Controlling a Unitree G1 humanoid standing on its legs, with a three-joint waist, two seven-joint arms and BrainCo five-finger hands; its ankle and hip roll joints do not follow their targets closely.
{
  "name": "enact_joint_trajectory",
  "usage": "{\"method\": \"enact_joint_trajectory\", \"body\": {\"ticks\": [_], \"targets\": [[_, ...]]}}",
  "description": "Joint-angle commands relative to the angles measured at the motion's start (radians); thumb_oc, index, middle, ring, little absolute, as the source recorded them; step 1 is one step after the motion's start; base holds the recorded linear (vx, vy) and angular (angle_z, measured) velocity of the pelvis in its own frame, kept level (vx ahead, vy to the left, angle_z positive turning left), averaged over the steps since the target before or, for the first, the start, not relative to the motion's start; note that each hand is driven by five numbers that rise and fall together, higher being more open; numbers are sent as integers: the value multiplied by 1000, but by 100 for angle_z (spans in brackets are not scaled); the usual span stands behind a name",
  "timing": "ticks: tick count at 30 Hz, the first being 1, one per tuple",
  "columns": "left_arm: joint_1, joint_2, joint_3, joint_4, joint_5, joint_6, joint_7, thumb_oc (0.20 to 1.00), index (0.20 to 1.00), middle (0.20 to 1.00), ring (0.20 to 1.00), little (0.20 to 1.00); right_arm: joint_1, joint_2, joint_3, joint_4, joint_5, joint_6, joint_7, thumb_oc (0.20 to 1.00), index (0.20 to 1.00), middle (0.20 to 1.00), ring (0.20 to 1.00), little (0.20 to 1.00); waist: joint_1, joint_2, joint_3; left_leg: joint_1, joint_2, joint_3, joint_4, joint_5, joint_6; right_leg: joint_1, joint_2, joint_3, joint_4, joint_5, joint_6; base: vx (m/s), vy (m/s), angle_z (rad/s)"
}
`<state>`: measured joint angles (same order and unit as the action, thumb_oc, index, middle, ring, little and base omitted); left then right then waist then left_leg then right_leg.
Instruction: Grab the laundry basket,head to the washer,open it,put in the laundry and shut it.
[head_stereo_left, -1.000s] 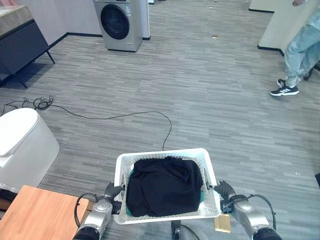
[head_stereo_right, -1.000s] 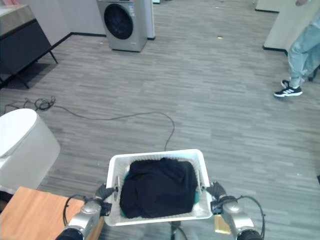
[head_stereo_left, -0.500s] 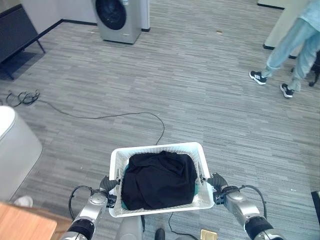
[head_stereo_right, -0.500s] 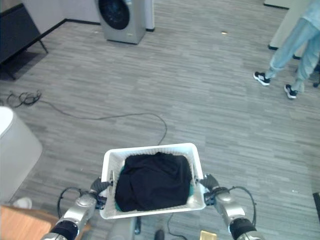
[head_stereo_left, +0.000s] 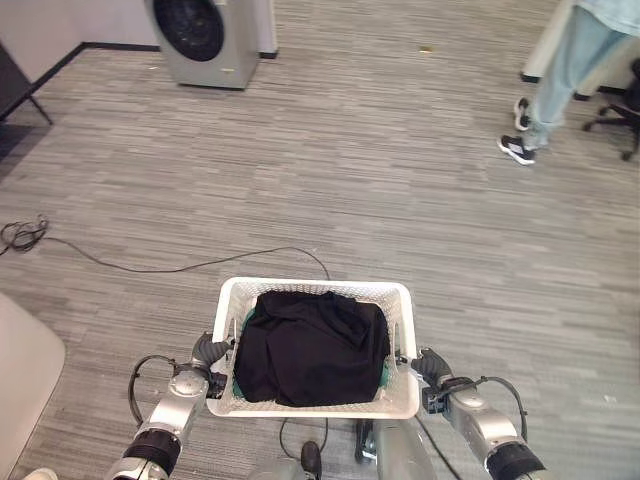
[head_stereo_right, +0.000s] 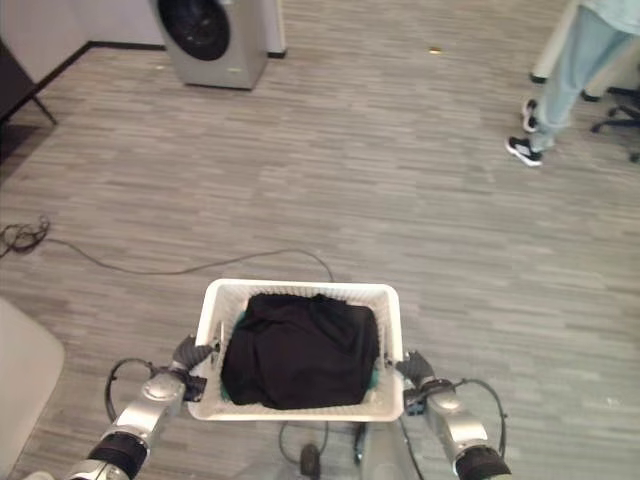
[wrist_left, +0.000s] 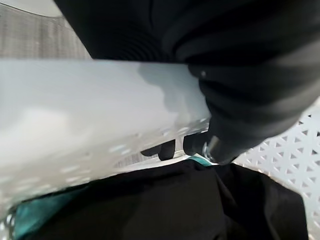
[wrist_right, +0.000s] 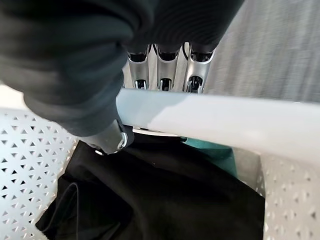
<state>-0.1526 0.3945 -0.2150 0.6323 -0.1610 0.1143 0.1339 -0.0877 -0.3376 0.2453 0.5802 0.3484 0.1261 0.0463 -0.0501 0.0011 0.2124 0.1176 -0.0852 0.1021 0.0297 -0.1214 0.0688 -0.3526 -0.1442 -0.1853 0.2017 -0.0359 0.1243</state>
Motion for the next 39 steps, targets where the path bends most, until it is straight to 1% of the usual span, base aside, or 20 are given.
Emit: {"method": "enact_joint_trajectory", "body": {"ticks": [1, 5, 6, 7, 8, 10, 12, 14, 15, 19, 22, 24, 28, 29, 30, 31, 32, 34, 37, 39], "targets": [[-27, -5, 20, -81, -59, -81, -91, 200, 200, 200, 200, 200, -59, 35, -52, -48, 110, -67, 63, 200, 200, 200, 200, 200, -8, -21, -32, -4, 26, -58, 88, -49, -63, 65, -53, 30, -217, 178, 82, 424, -92, 66], [-20, -12, 22, -67, -56, -81, -96, 200, 200, 200, 200, 200, -48, 22, -59, -49, 98, -61, 72, 200, 200, 200, 200, 200, -24, -29, -42, 57, 19, -82, 99, -80, -68, 71, -40, 48, -180, 202, 86, 415, -95, 47], [-18, -23, 12, -39, -52, -76, -101, 200, 200, 200, 200, 200, -30, 9, -63, -48, 106, -57, 79, 200, 200, 200, 200, 200, -40, -33, -64, 94, 27, -117, 138, -78, -83, 82, -10, 83, -145, 205, 65, 697, -232, 59], [-22, -38, -1, 0, -48, -70, -101, 200, 200, 200, 200, 200, -17, -3, -64, -34, 104, -50, 78, 200, 200, 200, 200, 200, -53, -25, -78, 90, 53, -135, 235, 9, -125, 110, 35, 89, -104, 181, 35, 786, -282, 50], [-25, -44, -8, 8, -48, -69, -104, 200, 200, 200, 200, 200, -13, -7, -67, -30, 106, -51, 72, 200, 200, 200, 200, 200, -55, -25, -77, 63, 62, -134, 304, 51, -143, 132, 38, 75, -104, 170, 23, 550, -265, 31], [-29, -57, -17, 29, -65, -65, -112, 200, 200, 200, 200, 200, 0, -12, -79, -26, 142, -61, 66, 200, 200, 200, 200, 200, -59, -37, -80, -43, 113, -88, 509, 200, -191, 198, 50, 30, -127, 135, -18, 316, -275, 4], [-44, -63, -29, 41, -71, -65, -112, 200, 200, 200, 200, 200, 0, -20, -74, -22, 164, -68, 56, 200, 200, 200, 200, 200, -45, -61, -63, -131, 122, -47, 702, 219, -195, 256, 60, 18, -147, 99, -54, 291, -300, 39], [-49, -66, -29, 45, -74, -67, -104, 200, 200, 200, 200, 200, -1, -23, -69, -18, 162, -67, 50, 200, 200, 200, 200, 200, -40, -67, -55, -158, 143, -10, 735, 206, -187, 276, 68, 10, -153, 81, -65, 226, -200, -1], [-66, -70, -37, 48, -87, -64, -99, 200, 200, 200, 200, 200, -11, -28, -66, 7, 155, -63, 35, 200, 200, 200, 200, 200, -29, -75, -52, -220, 155, 39, 687, 186, -179, 316, 73, -7, -168, 59, -71, 263, -147, -10], [-65, -61, -34, 34, -98, -66, -94, 200, 200, 200, 200, 200, -14, -26, -64, 8, 155, -62, 31, 200, 200, 200, 200, 200, 12, -70, -53, -349, 157, 89, 439, 135, -136, 387, 108, -17, -181, 8, -58, 361, -88, 3], [-54, -43, -27, 9, -98, -66, -91, 200, 200, 200, 200, 200, -28, -25, -45, 15, 134, -66, 33, 200, 200, 200, 200, 200, 60, -49, -52, -371, 148, -13, 76, 239, -130, 454, 148, 17, -187, -34, -48, 430, 36, -45], [-53, -32, -21, -11, -96, -69, -89, 200, 200, 200, 200, 200, -48, -26, -37, 30, 125, -68, 35, 200, 200, 200, 200, 200, 73, -38, -55, -399, 168, -26, -52, 289, -146, 493, 165, 38, -188, -67, -51, 443, 48, -50], [-49, -13, -16, -23, -98, -64, -94, 200, 200, 200, 200, 200, -74, -18, -20, 58, 98, -46, 47, 200, 200, 200, 200, 200, 95, -42, -80, -375, 175, 33, -11, 321, -130, 541, 175, 69, -168, -112, -51, 379, 88, -57], [-46, -4, -9, -30, -104, -66, -89, 200, 200, 200, 200, 200, -83, -17, -17, 57, 99, -45, 48, 200, 200, 200, 200, 200, 102, -51, -86, -377, 161, 14, 11, 306, -120, 541, 166, 85, -146, -126, -47, 489, 212, -83], [-44, 4, -11, -44, -98, -63, -93, 200, 200, 200, 200, 200, -91, -6, -20, 59, 100, -36, 58, 200, 200, 200, 200, 200, 115, -66, -98, -383, 141, 20, 57, 269, -98, 527, 149, 98, -70, -118, -19, 582, 302, -96], [-39, 15, -9, -51, -93, -62, -93, 200, 200, 200, 200, 200, -94, 6, -27, 65, 95, -33, 64, 200, 200, 200, 200, 200, 117, -79, -97, -366, 119, 36, 96, 209, -64, 473, 117, 103, 98, -35, 32, 448, 248, -71], [-39, 15, -9, -51, -93, -62, -93, 200, 200, 200, 200, 200, -95, 6, -27, 65, 94, -33, 64, 200, 200, 200, 200, 200, 121, -78, -101, -372, 123, 39, 99, 209, -64, 465, 120, 107, 100, -34, 31, 304, 200, -64], [-42, 20, -11, -63, -86, -56, -94, 200, 200, 200, 200, 200, -100, 17, -37, 70, 91, -28, 74, 200, 200, 200, 200, 200, 112, -74, -86, -334, 101, 50, 127, 162, -41, 388, 81, 100, 289, 112, 104, 231, 192, -31], [-43, 19, -6, -69, -86, -57, -89, 200, 200, 200, 200, 200, -105, 25, -50, 84, 80, -26, 77, 200, 200, 200, 200, 200, 96, -22, -60, -246, 116, 63, 103, 130, -16, 279, 48, 9, 486, 187, 109, 275, 308, 5], [-43, 19, 1, -67, -75, -49, -93, 200, 200, 200, 200, 200, -99, 27, -56, 88, 73, -22, 82, 200, 200, 200, 200, 200, 80, -10, -56, -188, 100, 62, 84, 110, -9, 230, 12, -35, 479, 158, 94, 346, 202, 4]]}}
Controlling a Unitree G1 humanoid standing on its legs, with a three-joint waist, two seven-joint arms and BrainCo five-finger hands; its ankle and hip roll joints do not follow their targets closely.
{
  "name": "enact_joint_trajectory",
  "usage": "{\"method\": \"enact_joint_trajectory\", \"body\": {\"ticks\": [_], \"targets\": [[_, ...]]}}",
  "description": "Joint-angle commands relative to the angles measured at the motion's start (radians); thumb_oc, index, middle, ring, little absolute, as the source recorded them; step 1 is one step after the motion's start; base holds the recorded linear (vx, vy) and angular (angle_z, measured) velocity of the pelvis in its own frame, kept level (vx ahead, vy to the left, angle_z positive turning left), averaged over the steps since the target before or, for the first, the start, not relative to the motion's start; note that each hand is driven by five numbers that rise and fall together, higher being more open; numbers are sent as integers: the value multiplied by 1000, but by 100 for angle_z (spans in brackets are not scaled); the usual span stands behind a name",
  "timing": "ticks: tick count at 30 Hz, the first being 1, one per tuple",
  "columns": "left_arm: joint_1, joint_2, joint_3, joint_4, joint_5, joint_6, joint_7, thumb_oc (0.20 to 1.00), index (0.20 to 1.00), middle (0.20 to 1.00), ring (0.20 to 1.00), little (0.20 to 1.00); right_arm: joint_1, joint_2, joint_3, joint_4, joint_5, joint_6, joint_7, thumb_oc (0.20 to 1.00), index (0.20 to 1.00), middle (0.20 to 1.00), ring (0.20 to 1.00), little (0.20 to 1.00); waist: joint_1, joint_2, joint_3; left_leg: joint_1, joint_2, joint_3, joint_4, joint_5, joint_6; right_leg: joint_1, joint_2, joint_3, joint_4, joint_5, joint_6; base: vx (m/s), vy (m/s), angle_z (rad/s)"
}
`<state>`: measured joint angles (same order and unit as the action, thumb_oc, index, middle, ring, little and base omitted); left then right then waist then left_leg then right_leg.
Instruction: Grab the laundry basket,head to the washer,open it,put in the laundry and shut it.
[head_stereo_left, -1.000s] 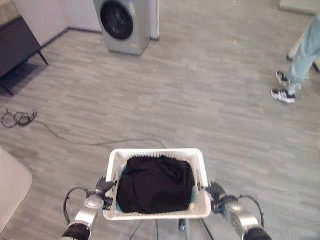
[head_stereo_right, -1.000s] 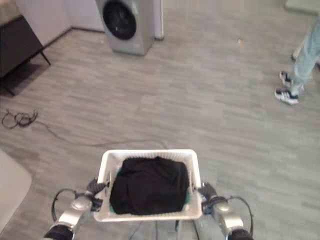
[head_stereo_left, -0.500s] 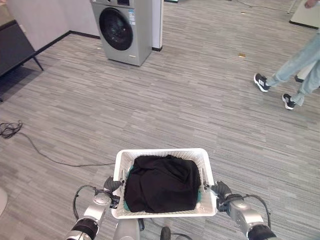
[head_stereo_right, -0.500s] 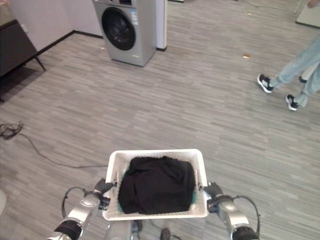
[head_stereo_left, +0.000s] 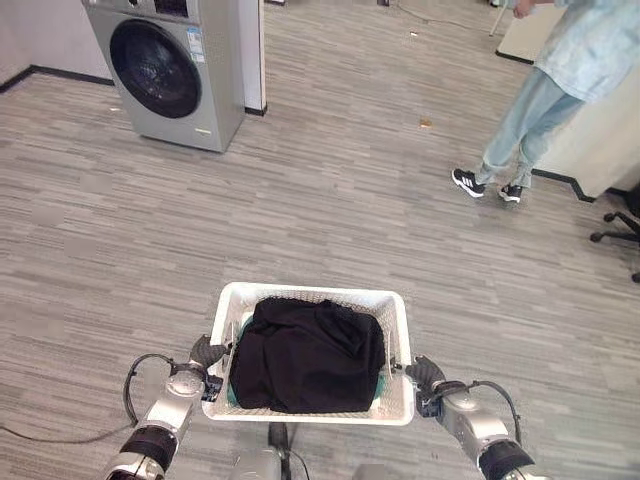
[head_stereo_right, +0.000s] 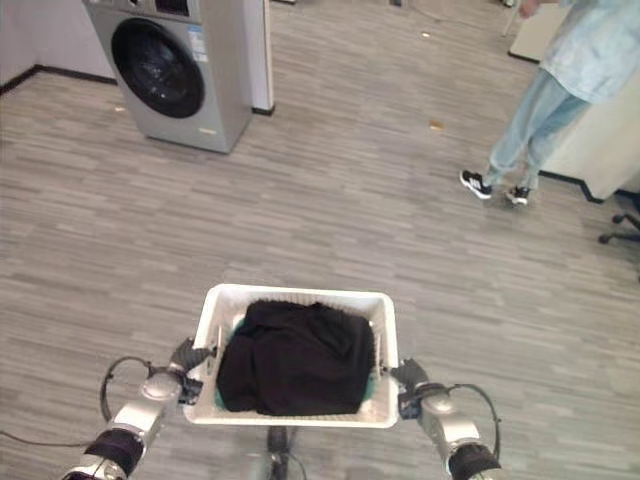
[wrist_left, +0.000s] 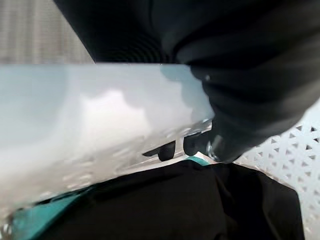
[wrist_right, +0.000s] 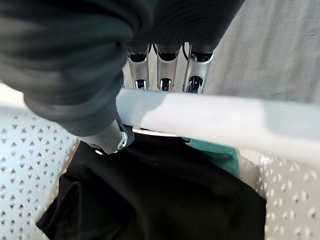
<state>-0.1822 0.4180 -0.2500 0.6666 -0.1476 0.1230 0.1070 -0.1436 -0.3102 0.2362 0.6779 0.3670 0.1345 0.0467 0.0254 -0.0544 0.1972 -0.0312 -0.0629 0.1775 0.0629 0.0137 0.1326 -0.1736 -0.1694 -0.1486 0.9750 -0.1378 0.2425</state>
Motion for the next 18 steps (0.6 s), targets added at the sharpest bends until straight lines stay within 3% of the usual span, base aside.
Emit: {"method": "enact_joint_trajectory", "body": {"ticks": [1, 5, 6, 7, 8, 10, 12, 14, 16, 17, 18], "targets": [[-24, -1, 38, -96, -90, -57, -66, 200, 200, 200, 200, 200, -44, -2, -48, -10, 59, -30, 87, 200, 200, 200, 200, 200, -3, 36, -37, -15, 55, -23, 48, -39, -77, 26, 38, -74, -384, 222, -43, 373, 104, -4], [-52, -9, 27, -55, -98, -66, -67, 200, 200, 200, 200, 200, -45, -13, -42, 10, 77, -40, 76, 200, 200, 200, 200, 200, -26, 19, -29, 55, 11, -51, 43, -85, -96, 0, 37, -86, -701, 184, -77, 347, 0, 26], [-58, -9, 28, -49, -97, -69, -67, 200, 200, 200, 200, 200, -42, -13, -47, 11, 82, -41, 71, 200, 200, 200, 200, 200, -38, 11, -28, 73, 0, -59, 38, -96, -102, -31, 30, -60, -801, 199, -74, 272, -36, 40], [-58, -10, 28, -49, -97, -69, -67, 200, 200, 200, 200, 200, -41, -13, -47, 11, 83, -41, 71, 200, 200, 200, 200, 200, -38, 15, -27, 77, 4, -60, 38, -101, -103, -21, 35, -62, -812, 202, -74, 423, -63, 71], [-66, -11, 30, -46, -99, -73, -66, 200, 200, 200, 200, 200, -30, -17, -55, 6, 84, -38, 65, 200, 200, 200, 200, 200, -55, 18, -24, 115, 10, -80, 23, -121, -118, -55, 6, -41, -928, 257, -52, 425, -64, 88], [-56, -19, 40, -41, -99, -77, -69, 200, 200, 200, 200, 200, -11, -19, -67, -2, 69, -32, 64, 200, 200, 200, 200, 200, -71, 22, -27, 157, 9, -93, 24, -163, -129, -85, -33, -56, -972, 300, -28, 522, -79, 73], [-56, -19, 40, -42, -99, -77, -69, 200, 200, 200, 200, 200, -10, -19, -67, -2, 69, -32, 64, 200, 200, 200, 200, 200, -72, 23, -26, 158, 10, -94, 26, -165, -130, -82, -32, -58, -973, 300, -28, 280, -53, 48], [-51, -33, 32, -26, -95, -71, -79, 200, 200, 200, 200, 200, 14, -31, -80, -6, 71, -29, 73, 200, 200, 200, 200, 200, -91, 8, -43, 207, 1, -126, 49, -207, -137, -52, -9, -6, -944, 310, -40, 489, -118, 41], [-52, -41, 29, -19, -96, -70, -78, 200, 200, 200, 200, 200, 21, -37, -83, -4, 76, -30, 74, 200, 200, 200, 200, 200, -100, 12, -50, 214, 5, -143, 71, -208, -145, -45, 5, 9, -931, 304, -48, 388, -133, 65], [-50, -62, 35, 0, -129, -70, -69, 200, 200, 200, 200, 200, 38, -52, -91, -6, 88, -32, 70, 200, 200, 200, 200, 200, -110, 21, -62, 194, 29, -174, 208, -154, -190, -21, 42, 8, -890, 266, -82, 395, -154, 67], [-50, -63, 35, 0, -130, -70, -69, 200, 200, 200, 200, 200, 38, -52, -91, -5, 88, -33, 70, 200, 200, 200, 200, 200, -112, 23, -63, 190, 30, -176, 213, -157, -191, -22, 42, 5, -889, 266, -82, 392, -153, 37]]}}
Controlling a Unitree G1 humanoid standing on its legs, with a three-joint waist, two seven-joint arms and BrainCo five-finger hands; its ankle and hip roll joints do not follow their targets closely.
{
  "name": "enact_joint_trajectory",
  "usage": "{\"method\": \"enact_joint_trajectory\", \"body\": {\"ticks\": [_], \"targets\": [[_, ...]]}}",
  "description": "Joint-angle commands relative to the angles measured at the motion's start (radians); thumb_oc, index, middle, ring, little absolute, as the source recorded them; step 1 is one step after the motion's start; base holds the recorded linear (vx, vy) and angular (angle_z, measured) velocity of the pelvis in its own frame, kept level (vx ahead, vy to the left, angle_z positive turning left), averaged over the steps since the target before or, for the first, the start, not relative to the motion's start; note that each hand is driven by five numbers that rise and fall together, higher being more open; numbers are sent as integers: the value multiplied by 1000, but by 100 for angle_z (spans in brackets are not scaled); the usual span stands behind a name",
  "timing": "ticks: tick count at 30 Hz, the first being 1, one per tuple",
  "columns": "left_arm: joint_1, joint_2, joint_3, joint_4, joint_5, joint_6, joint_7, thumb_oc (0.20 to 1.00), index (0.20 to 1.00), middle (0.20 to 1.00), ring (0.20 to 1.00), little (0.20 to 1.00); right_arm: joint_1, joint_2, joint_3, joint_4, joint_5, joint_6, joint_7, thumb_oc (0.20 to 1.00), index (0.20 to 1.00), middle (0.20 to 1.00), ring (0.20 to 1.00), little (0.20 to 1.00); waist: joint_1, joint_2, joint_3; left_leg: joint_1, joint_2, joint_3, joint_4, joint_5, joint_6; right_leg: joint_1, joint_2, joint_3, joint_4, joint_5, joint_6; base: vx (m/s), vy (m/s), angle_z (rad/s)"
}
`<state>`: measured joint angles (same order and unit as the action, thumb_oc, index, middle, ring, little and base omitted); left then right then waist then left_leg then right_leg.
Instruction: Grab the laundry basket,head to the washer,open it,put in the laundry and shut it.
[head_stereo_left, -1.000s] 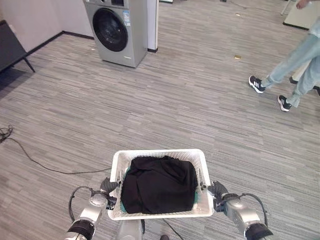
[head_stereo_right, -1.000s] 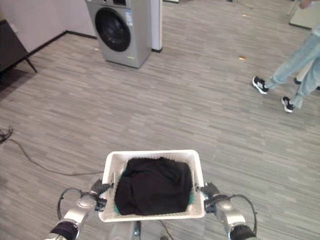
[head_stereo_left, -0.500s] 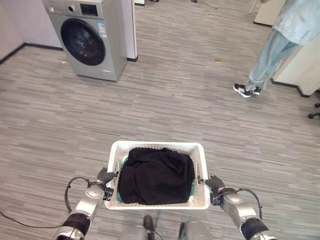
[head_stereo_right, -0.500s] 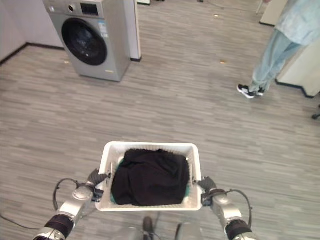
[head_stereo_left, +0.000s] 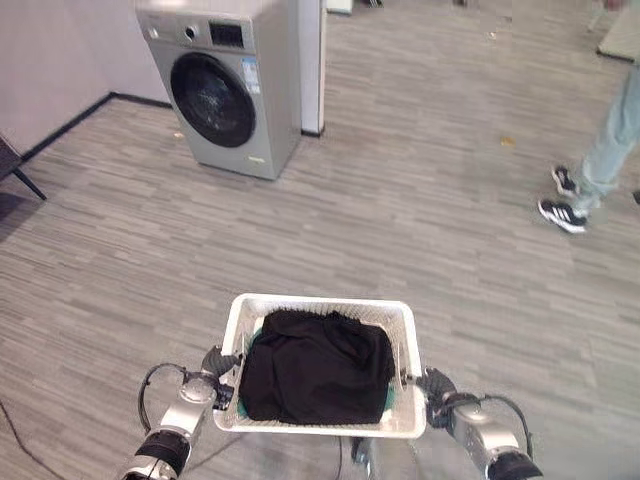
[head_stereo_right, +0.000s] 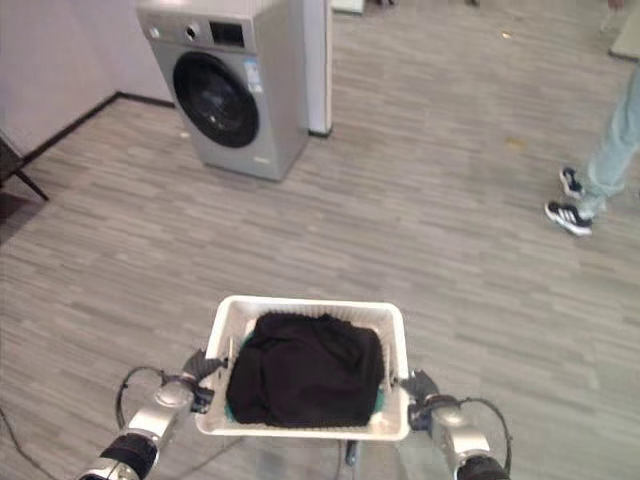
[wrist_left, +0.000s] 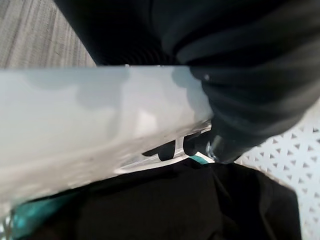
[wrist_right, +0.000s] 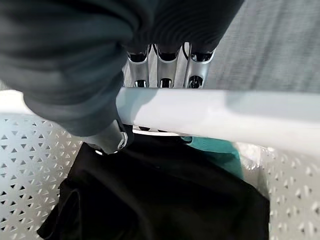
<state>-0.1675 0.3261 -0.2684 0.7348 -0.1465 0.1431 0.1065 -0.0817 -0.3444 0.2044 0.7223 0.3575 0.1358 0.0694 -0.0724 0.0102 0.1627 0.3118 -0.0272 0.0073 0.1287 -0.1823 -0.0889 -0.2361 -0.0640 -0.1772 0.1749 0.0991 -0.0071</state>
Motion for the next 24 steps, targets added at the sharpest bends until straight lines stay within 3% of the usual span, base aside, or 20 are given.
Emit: {"method": "enact_joint_trajectory", "body": {"ticks": [1, 2, 3, 4, 5, 6, 7, 8, 9, 10, 12, 13, 15, 19, 22, 24], "targets": [[-65, 29, 53, -68, -131, -90, -68, 200, 200, 200, 200, 200, -24, -18, -60, -50, 98, -34, 47, 200, 200, 200, 200, 200, -14, -42, -28, -154, -5, -6, 149, 38, 30, 40, -63, 33, -89, 29, 167, 221, -135, -22], [-76, 27, 49, -60, -139, -94, -68, 200, 200, 200, 200, 200, -28, -27, -65, -50, 114, -43, 36, 200, 200, 200, 200, 200, -19, -43, -26, -206, 20, -1, 303, 151, -22, 83, -49, 5, -89, -1, 135, 285, -188, -27], [-79, 30, 42, -63, -145, -94, -71, 200, 200, 200, 200, 200, -27, -30, -63, -51, 120, -48, 33, 200, 200, 200, 200, 200, -16, -46, -23, -243, 29, 0, 370, 185, -34, 106, -40, -6, -99, -16, 120, 285, -188, 0], [-79, 30, 42, -63, -145, -94, -71, 200, 200, 200, 200, 200, -27, -30, -63, -50, 120, -48, 33, 200, 200, 200, 200, 200, -17, -45, -24, -244, 30, -1, 371, 184, -34, 106, -40, -7, -99, -16, 120, 223, -190, 38], [-88, 31, 35, -61, -148, -96, -71, 200, 200, 200, 200, 200, -29, -40, -55, -58, 128, -56, 29, 200, 200, 200, 200, 200, -3, -63, -6, -319, 27, 15, 524, 249, -57, 152, -35, -9, -113, -43, 92, 154, -133, 29], [-89, 31, 35, -61, -148, -96, -71, 200, 200, 200, 200, 200, -30, -40, -55, -58, 128, -56, 29, 200, 200, 200, 200, 200, -5, -60, -5, -324, 30, 13, 533, 245, -57, 151, -32, -11, -113, -43, 92, 307, -255, 1], [-101, 32, 35, -52, -148, -98, -64, 200, 200, 200, 200, 200, -31, -48, -50, -58, 122, -55, 24, 200, 200, 200, 200, 200, 1, -72, 5, -369, 55, 61, 563, 246, -46, 188, -27, -23, -121, -73, 74, 313, -173, -15], [-113, 28, 25, -41, -157, -95, -63, 200, 200, 200, 200, 200, -37, -43, -51, -39, 134, -53, 14, 200, 200, 200, 200, 200, 10, -71, 7, -455, 85, 126, 462, 208, -22, 222, -17, -39, -131, -97, 76, 470, -186, 5], [-108, 31, 27, -43, -156, -95, -60, 200, 200, 200, 200, 200, -30, -37, -50, -38, 132, -56, 10, 200, 200, 200, 200, 200, 18, -72, 3, -494, 93, 147, 353, 175, 6, 239, -11, -43, -139, -114, 82, 323, -62, 16], [-107, 31, 26, -43, -156, -95, -60, 200, 200, 200, 200, 200, -29, -37, -50, -39, 132, -56, 10, 200, 200, 200, 200, 200, 20, -72, 4, -490, 92, 149, 350, 174, 7, 241, -11, -41, -138, -115, 83, 243, 8, 10], [-96, 34, 30, -49, -152, -94, -59, 200, 200, 200, 200, 200, -23, -30, -42, -44, 122, -61, 8, 200, 200, 200, 200, 200, 37, -62, 1, -524, 104, 138, 161, 188, 24, 254, 3, -36, -134, -134, 92, 191, 44, -4], [-95, 33, 29, -49, -152, -93, -59, 200, 200, 200, 200, 200, -23, -30, -42, -44, 122, -61, 8, 200, 200, 200, 200, 200, 38, -64, 3, -516, 101, 140, 151, 191, 24, 257, 1, -35, -134, -135, 93, 229, 62, -20], [-69, 45, 40, -59, -153, -95, -58, 200, 200, 200, 200, 200, -24, -22, -32, -43, 109, -69, 10, 200, 200, 200, 200, 200, 71, -37, 7, -549, 149, 80, -109, 344, -1, 328, 38, -1, -134, -185, 96, 450, 141, -51], [-48, 54, 49, -64, -155, -95, -60, 200, 200, 200, 200, 200, -33, -12, -25, -39, 105, -61, 22, 200, 200, 200, 200, 200, 86, -34, -8, -527, 137, 77, -90, 351, 9, 358, 43, 28, -110, -222, 104, 297, 143, -58], [-34, 63, 55, -69, -156, -99, -61, 200, 200, 200, 200, 200, -32, -1, -23, -37, 111, -52, 37, 200, 200, 200, 200, 200, 96, -46, -22, -531, 97, 70, -25, 296, 37, 356, 14, 57, -42, -242, 122, 277, 225, -60], [-34, 79, 57, -93, -153, -98, -61, 200, 200, 200, 200, 200, -33, 10, -35, -43, 108, -53, 41, 200, 200, 200, 200, 200, 100, -50, -26, -520, 77, 89, 3, 251, 66, 315, -12, 69, 74, -225, 145, 234, 247, -57]]}}
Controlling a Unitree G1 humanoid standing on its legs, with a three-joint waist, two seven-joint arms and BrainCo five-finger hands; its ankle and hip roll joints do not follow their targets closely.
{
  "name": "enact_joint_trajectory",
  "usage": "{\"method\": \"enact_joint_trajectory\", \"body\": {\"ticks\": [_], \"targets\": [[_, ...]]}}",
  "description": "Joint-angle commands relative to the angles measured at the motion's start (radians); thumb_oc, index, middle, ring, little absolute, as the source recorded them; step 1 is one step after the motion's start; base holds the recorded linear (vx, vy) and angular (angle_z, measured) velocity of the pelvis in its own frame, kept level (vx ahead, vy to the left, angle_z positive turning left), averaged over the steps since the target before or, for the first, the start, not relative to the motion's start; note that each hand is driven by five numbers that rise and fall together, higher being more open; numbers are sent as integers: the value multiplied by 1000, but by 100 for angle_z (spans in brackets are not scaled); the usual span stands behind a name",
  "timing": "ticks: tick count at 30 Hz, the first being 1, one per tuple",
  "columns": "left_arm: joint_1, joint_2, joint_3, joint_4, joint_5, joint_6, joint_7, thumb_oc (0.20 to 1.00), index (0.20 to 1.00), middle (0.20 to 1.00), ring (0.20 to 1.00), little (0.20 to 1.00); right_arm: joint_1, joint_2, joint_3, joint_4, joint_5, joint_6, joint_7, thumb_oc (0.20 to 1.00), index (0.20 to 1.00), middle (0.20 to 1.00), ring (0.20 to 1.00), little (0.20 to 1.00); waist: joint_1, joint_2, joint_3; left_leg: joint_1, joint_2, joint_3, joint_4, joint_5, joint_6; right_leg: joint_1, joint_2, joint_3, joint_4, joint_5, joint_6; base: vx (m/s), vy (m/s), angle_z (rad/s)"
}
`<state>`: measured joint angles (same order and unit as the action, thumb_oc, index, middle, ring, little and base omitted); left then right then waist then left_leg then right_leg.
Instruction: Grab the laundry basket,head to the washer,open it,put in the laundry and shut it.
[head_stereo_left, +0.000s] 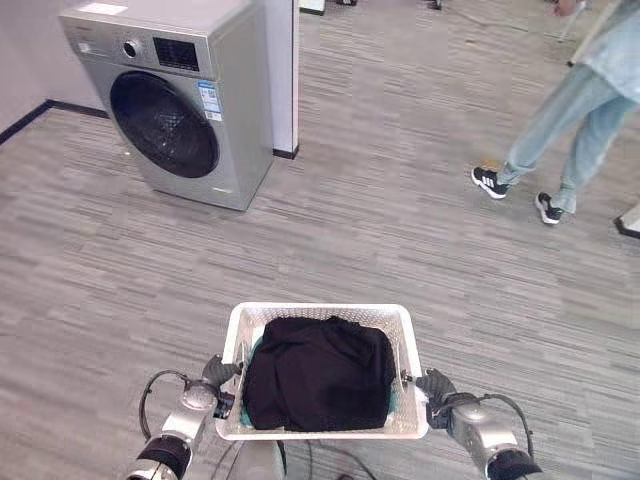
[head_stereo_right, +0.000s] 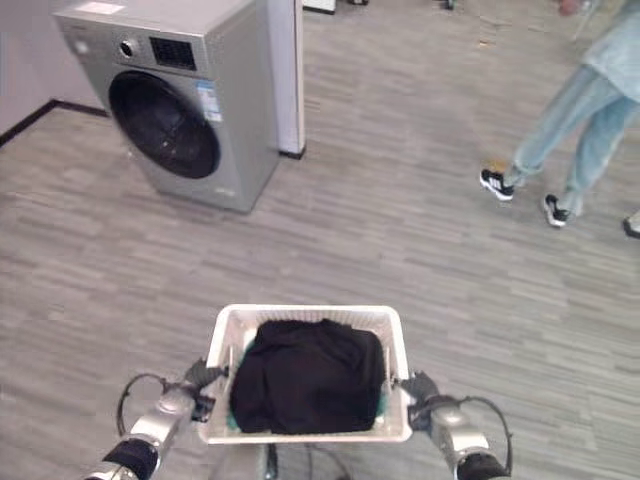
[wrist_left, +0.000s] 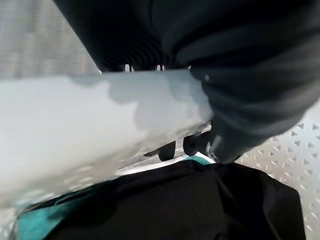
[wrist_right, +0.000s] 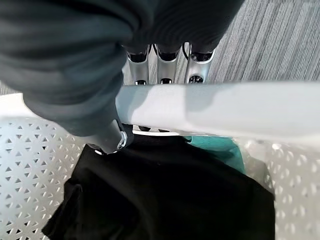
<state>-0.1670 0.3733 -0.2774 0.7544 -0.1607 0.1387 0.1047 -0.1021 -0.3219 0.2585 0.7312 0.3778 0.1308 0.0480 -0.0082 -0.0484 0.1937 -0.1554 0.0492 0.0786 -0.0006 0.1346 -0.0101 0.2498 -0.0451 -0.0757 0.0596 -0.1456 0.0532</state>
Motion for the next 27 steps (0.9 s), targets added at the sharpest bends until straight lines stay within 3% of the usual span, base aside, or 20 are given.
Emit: {"method": "enact_joint_trajectory", "body": {"ticks": [1, 2, 3, 8, 10, 11, 13, 14, 15, 19, 27], "targets": [[-31, 33, 68, -117, -140, -93, -59, 200, 200, 200, 200, 200, -16, -10, -90, -52, 81, -49, 62, 200, 200, 200, 200, 200, 42, 10, -56, -46, -4, 27, 140, -81, -1, -211, -41, -27, 265, 44, 102, 181, 248, -38], [-31, 34, 68, -123, -141, -93, -58, 200, 200, 200, 200, 200, -21, -6, -91, -50, 76, -49, 62, 200, 200, 200, 200, 200, 42, 15, -54, -29, -10, 34, 139, -93, 10, -240, -56, -37, 334, 90, 124, 221, 320, -35], [-33, 31, 63, -135, -143, -93, -58, 200, 200, 200, 200, 200, -31, 0, -93, -53, 69, -46, 67, 200, 200, 200, 200, 200, 37, 28, -44, 15, -23, 40, 125, -110, 29, -297, -76, -47, 453, 176, 147, 161, 240, -25], [-37, 23, 57, -139, -137, -90, -56, 200, 200, 200, 200, 200, -33, 7, -93, -59, 60, -51, 67, 200, 200, 200, 200, 200, 22, 50, -23, 68, -36, 37, 109, -131, 42, -362, -92, -92, 552, 196, 150, 125, 165, 13], [-54, 18, 46, -120, -126, -91, -62, 200, 200, 200, 200, 200, -37, 8, -84, -58, 60, -54, 70, 200, 200, 200, 200, 200, 6, 47, -23, 114, -61, 26, 91, -147, 33, -379, -99, -122, 366, 157, 119, 195, 35, 13], [-54, 18, 46, -120, -126, -91, -62, 200, 200, 200, 200, 200, -37, 8, -84, -58, 60, -54, 70, 200, 200, 200, 200, 200, 5, 47, -22, 115, -61, 25, 91, -147, 33, -377, -99, -123, 366, 157, 119, 136, -41, 21], [-57, 20, 38, -119, -116, -91, -64, 200, 200, 200, 200, 200, -43, 8, -77, -55, 56, -56, 68, 200, 200, 200, 200, 200, 5, 41, -23, 131, -65, 30, 99, -173, 13, -384, -158, -186, 141, 177, 113, 157, -84, 22], [-65, 31, 33, -134, -118, -93, -48, 200, 200, 200, 200, 200, -39, -11, -77, -75, 50, -47, 67, 200, 200, 200, 200, 200, -2, 32, -19, 129, -72, 21, 138, -191, 8, -353, -147, -125, 125, 184, 126, 145, -88, 18], [-66, 23, 29, -123, -114, -90, -58, 200, 200, 200, 200, 200, -42, -7, -74, -67, 53, -46, 67, 200, 200, 200, 200, 200, 3, 22, -30, 134, -77, 25, 132, -193, 8, -335, -140, -119, 87, 182, 124, 134, -93, 22], [-42, 2, 37, -109, -122, -94, -66, 200, 200, 200, 200, 200, -30, -2, -68, -39, 53, -41, 72, 200, 200, 200, 200, 200, 17, 13, -72, 152, -71, 33, 112, -200, -2, -259, -120, -139, -7, 182, 115, 108, -66, 22], [-24, -18, 47, -104, -126, -95, -63, 200, 200, 200, 200, 200, -12, -5, -54, -47, 53, -38, 84, 200, 200, 200, 200, 200, 28, 10, -91, 172, -54, 22, 70, -187, -17, -213, -96, -152, -74, 174, 107, 51, -64, -4]]}}
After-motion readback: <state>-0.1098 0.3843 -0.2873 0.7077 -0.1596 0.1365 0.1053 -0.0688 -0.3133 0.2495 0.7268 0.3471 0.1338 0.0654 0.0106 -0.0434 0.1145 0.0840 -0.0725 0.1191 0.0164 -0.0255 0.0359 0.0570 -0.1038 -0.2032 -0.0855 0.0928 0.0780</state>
